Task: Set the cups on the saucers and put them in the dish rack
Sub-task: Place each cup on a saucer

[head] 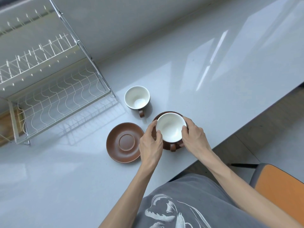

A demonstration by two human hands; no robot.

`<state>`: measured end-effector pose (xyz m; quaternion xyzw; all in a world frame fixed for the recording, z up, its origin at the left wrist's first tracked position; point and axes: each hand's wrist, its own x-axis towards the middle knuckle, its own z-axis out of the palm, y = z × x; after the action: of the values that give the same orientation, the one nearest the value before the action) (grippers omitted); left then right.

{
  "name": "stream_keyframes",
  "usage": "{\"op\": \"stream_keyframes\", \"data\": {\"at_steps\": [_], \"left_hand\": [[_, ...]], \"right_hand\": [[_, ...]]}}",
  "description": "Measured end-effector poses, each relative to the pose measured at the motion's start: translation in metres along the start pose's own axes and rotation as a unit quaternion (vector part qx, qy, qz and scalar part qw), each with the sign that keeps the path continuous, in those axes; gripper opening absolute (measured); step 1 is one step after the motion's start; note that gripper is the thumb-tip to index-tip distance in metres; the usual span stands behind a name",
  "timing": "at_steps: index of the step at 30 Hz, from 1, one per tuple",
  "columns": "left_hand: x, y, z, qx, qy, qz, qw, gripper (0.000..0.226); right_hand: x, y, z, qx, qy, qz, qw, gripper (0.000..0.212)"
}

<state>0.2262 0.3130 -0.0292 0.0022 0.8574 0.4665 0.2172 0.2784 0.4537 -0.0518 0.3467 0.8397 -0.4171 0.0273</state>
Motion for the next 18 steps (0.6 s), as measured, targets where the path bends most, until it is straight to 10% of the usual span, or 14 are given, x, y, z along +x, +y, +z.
{"op": "stream_keyframes", "data": {"at_steps": [18], "left_hand": [[0.007,-0.011,0.003,-0.002,-0.019,0.003,1.0,0.041]], "right_hand": [[-0.003,0.0,0.006,-0.002,-0.002,0.017,1.0,0.044]]}}
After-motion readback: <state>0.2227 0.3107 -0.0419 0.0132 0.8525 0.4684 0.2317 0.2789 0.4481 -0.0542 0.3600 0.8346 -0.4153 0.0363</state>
